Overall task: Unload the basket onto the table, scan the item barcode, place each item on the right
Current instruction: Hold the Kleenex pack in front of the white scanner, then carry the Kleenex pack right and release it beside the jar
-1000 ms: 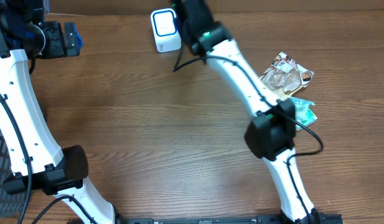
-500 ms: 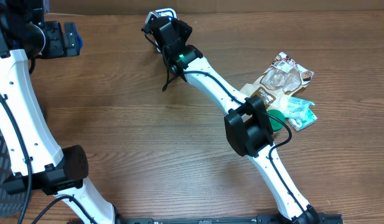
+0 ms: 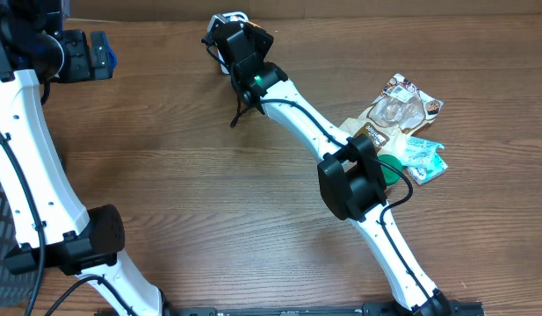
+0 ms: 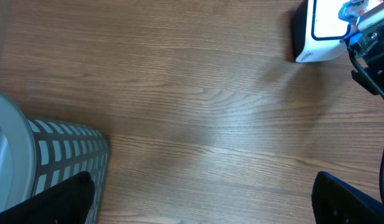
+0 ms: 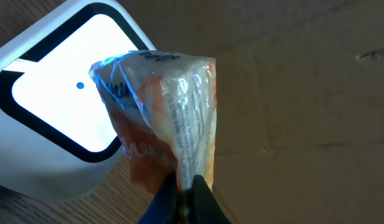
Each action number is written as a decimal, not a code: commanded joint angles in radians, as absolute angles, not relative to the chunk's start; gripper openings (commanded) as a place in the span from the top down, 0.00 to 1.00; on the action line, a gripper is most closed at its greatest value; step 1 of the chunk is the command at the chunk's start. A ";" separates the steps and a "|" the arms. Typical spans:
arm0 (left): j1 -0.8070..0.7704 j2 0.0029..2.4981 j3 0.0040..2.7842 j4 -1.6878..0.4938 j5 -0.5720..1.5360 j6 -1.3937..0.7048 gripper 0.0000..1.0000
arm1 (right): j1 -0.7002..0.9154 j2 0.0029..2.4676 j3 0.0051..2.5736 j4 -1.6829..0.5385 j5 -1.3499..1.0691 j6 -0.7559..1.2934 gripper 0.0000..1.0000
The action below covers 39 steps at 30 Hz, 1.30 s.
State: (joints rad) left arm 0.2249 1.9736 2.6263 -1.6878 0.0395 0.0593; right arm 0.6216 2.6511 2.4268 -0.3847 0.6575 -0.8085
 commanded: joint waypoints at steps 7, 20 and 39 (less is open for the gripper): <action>0.227 1.969 2.627 -1.689 0.034 0.072 0.00 | 0.635 2.640 2.433 -0.417 0.577 -0.756 0.96; 0.227 1.969 2.627 -1.689 0.034 0.072 0.00 | 0.630 2.568 2.433 -0.442 0.527 -0.612 0.96; 0.227 1.969 2.627 -1.689 0.034 0.072 0.00 | 0.397 1.897 2.434 -1.381 0.001 0.297 0.96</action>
